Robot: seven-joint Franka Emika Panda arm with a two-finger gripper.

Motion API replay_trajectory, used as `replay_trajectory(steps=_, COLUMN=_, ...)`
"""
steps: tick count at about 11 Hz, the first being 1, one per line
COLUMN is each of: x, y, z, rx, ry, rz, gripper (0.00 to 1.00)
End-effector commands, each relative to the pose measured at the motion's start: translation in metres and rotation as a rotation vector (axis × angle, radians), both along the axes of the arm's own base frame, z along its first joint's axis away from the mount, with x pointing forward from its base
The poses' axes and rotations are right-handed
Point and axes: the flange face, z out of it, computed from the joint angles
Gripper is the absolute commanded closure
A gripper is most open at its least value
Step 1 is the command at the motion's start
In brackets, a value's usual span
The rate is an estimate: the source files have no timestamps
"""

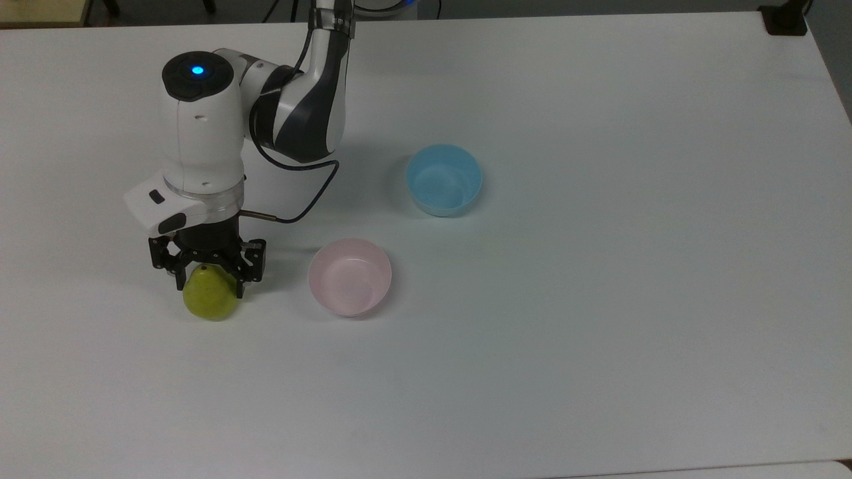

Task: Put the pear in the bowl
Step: 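Lower the gripper over the pear and close it around the pear, then lift the held pear and carry it over the pink bowl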

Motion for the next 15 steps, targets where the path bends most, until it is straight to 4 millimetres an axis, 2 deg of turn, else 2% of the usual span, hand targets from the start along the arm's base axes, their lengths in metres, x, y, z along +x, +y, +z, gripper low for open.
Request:
replay_trajectory(steps=1, x=0.004, y=0.004, z=0.011, rx=0.004, ry=-0.040, rz=-0.009, gripper=0.67)
replay_trajectory(steps=2, x=0.003, y=0.004, z=0.029, rx=0.010, ry=-0.065, rz=-0.011, gripper=0.74)
replay_trajectory(steps=4, x=-0.003, y=0.006, z=0.077, rx=0.032, ry=-0.120, rz=-0.015, gripper=0.75)
replay_trajectory(steps=6, x=-0.011, y=0.038, z=0.122, rx=0.076, ry=-0.122, rz=0.024, gripper=0.74)
replay_trajectory(steps=8, x=-0.015, y=0.076, z=0.146, rx=0.113, ry=-0.120, rz=0.050, gripper=0.74)
replay_trajectory(steps=10, x=-0.021, y=0.110, z=0.156, rx=0.137, ry=-0.122, rz=0.079, gripper=0.74)
replay_trajectory(steps=12, x=-0.024, y=0.150, z=0.149, rx=0.142, ry=-0.101, rz=0.126, gripper=0.74)
replay_trajectory(steps=15, x=-0.028, y=0.187, z=0.116, rx=0.107, ry=-0.036, rz=0.162, gripper=0.73)
